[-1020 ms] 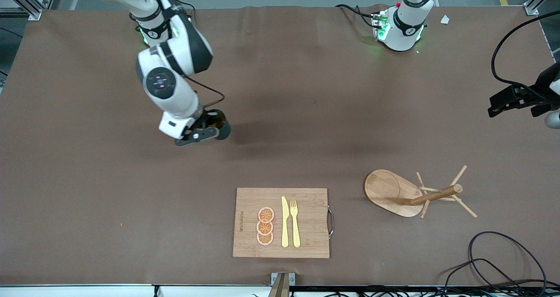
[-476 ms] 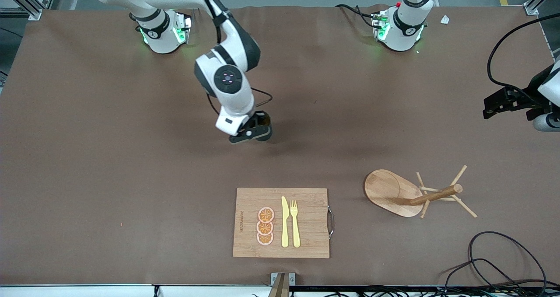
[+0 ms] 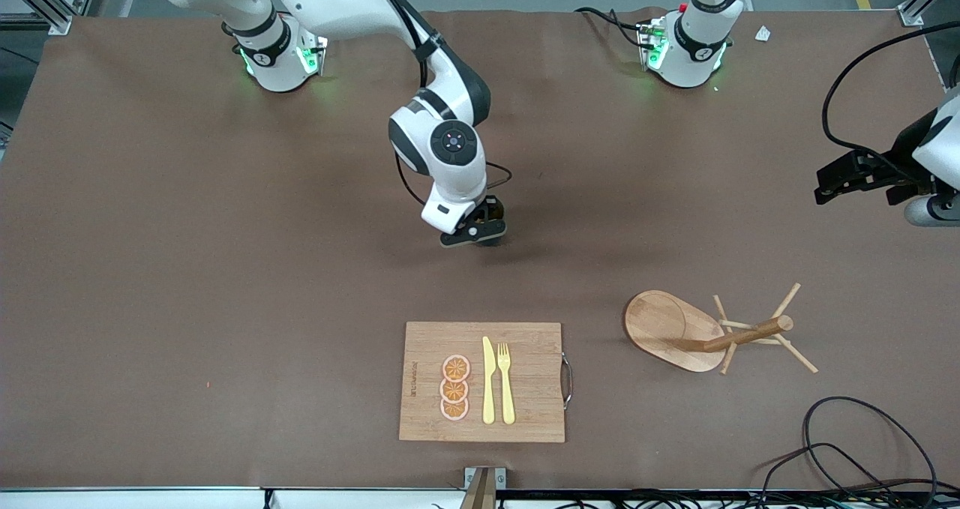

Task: Pass cup and hang on rack
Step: 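Lift the teal mug with the right gripper toward the table middle, then hold the mug with the right gripper while the left gripper reaches the handle, then grasp the mug handle with the left gripper while the right gripper releases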

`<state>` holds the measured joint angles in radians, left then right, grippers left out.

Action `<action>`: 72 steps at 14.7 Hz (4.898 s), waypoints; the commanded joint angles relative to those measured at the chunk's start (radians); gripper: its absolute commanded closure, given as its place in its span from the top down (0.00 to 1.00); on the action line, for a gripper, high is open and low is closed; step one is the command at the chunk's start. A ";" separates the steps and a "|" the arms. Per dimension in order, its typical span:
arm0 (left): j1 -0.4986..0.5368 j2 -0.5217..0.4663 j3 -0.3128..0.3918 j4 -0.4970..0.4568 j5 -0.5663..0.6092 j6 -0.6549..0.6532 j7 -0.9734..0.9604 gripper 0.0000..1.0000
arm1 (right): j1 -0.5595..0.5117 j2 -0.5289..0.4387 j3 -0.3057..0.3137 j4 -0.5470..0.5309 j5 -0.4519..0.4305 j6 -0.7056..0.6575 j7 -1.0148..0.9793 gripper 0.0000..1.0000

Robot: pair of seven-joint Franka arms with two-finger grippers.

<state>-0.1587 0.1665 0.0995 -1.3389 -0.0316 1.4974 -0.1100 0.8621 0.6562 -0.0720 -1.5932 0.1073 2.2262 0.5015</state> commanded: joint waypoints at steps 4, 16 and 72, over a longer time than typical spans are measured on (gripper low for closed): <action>-0.018 -0.005 -0.089 -0.008 0.074 -0.060 -0.264 1.00 | 0.031 0.016 -0.009 0.025 0.020 -0.013 0.049 0.00; -0.076 0.014 -0.288 -0.008 0.091 -0.062 -0.851 1.00 | 0.014 -0.003 -0.011 0.067 0.075 -0.072 0.037 1.00; -0.669 0.705 -0.322 0.083 0.725 0.498 -2.096 0.00 | -0.867 -0.638 -0.026 0.040 -0.100 -0.760 -0.575 1.00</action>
<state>-0.9258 0.9383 -0.1784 -1.2358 0.7507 1.9402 -2.2756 -0.0012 0.0904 -0.1058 -1.4837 0.0068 1.4427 -0.0861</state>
